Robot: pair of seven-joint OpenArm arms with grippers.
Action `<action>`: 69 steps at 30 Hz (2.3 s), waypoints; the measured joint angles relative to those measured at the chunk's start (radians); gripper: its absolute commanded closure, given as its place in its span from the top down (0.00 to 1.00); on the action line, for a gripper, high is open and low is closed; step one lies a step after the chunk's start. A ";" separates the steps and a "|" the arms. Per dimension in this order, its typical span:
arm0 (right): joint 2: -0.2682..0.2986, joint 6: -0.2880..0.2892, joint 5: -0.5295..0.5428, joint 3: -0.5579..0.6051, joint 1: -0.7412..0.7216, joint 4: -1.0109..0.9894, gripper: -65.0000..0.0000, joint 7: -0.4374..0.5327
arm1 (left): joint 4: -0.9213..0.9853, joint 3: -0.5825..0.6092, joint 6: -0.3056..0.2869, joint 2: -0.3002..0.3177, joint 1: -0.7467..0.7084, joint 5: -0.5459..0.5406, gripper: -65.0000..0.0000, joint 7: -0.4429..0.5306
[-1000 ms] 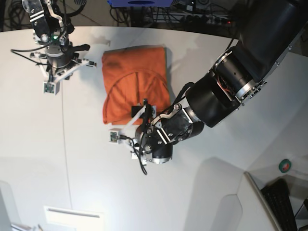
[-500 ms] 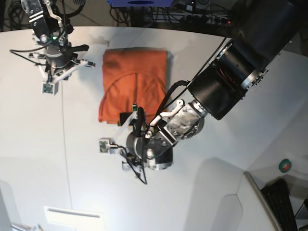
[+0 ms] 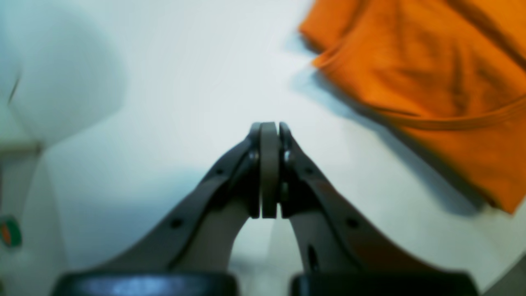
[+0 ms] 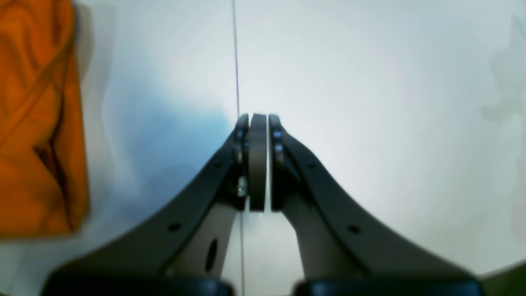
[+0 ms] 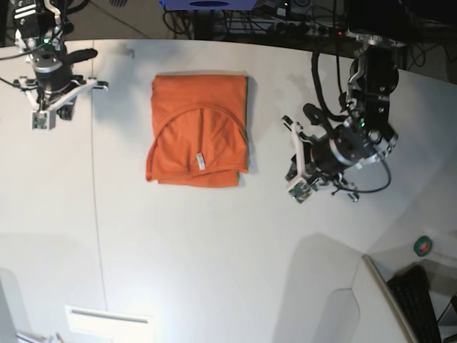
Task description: Layout the t-shirt on the table in an organized manner, then fold the t-shirt properly
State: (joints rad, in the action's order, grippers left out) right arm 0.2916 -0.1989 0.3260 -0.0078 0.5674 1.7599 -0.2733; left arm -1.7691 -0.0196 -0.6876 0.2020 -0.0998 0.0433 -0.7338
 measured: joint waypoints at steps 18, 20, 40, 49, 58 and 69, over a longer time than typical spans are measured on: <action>0.122 0.055 -0.055 0.051 0.580 0.227 0.00 -0.223 | -0.043 -0.116 -0.001 0.006 -0.755 0.006 0.00 0.430; 0.119 0.104 -0.050 0.087 0.564 0.217 0.00 -0.283 | 0.041 -0.077 -0.002 0.005 -0.755 -0.003 0.00 0.439; -0.086 0.311 -0.061 0.632 -0.278 -1.628 0.00 0.522 | 1.759 0.322 0.415 -0.113 -0.135 -0.022 0.00 1.227; -0.112 0.312 -0.064 0.632 -0.220 -1.653 0.00 0.671 | 1.655 0.287 0.422 -0.083 -0.209 -0.130 0.00 1.172; -0.118 0.312 -0.063 0.634 -0.220 -1.651 0.00 0.674 | 1.748 0.335 0.419 -0.090 -0.212 -0.043 0.00 1.184; -0.124 0.312 -0.063 0.634 -0.203 -1.637 0.00 0.671 | 1.742 0.333 0.419 -0.108 -0.209 -0.047 0.00 1.193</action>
State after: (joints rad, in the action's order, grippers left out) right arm 0.1677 0.1131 0.2626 0.6258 0.3641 0.1230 0.3973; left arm -0.0273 0.3130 -0.2687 0.0940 -0.3084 -0.0032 0.4595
